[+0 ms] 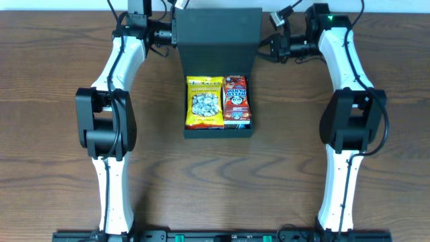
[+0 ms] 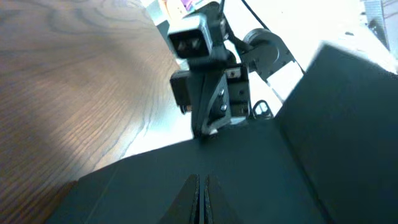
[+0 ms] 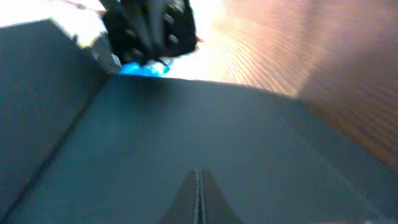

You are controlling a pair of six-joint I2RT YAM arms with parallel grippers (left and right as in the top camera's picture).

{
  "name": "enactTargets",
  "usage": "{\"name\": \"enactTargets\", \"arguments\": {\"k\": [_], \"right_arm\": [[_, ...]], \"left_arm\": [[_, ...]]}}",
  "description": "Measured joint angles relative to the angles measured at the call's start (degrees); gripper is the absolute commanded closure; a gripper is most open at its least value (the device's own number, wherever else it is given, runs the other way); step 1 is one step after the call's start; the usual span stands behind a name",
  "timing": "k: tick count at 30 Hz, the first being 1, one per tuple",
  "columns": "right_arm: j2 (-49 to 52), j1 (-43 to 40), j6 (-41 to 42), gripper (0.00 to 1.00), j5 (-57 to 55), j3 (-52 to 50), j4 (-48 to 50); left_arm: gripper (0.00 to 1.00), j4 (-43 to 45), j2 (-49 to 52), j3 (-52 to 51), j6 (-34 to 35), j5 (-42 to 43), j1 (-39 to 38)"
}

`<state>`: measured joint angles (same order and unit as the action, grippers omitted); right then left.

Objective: Pack container

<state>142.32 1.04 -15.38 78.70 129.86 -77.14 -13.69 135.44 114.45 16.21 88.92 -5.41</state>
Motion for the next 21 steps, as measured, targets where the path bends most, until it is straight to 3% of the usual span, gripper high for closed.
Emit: {"name": "enactTargets", "arguments": {"k": [10, 21], "right_arm": [[-0.4, 0.0, -9.0, 0.99, -10.4, 0.0, -4.3], [-1.0, -0.9, -5.9, 0.99, -14.6, 0.8, -1.1]], "left_arm": [[0.94, 11.2, -0.2, 0.0, 3.5, 0.7, -0.3], [0.94, 12.1, -0.2, 0.0, 4.6, 0.7, -1.1]]}}
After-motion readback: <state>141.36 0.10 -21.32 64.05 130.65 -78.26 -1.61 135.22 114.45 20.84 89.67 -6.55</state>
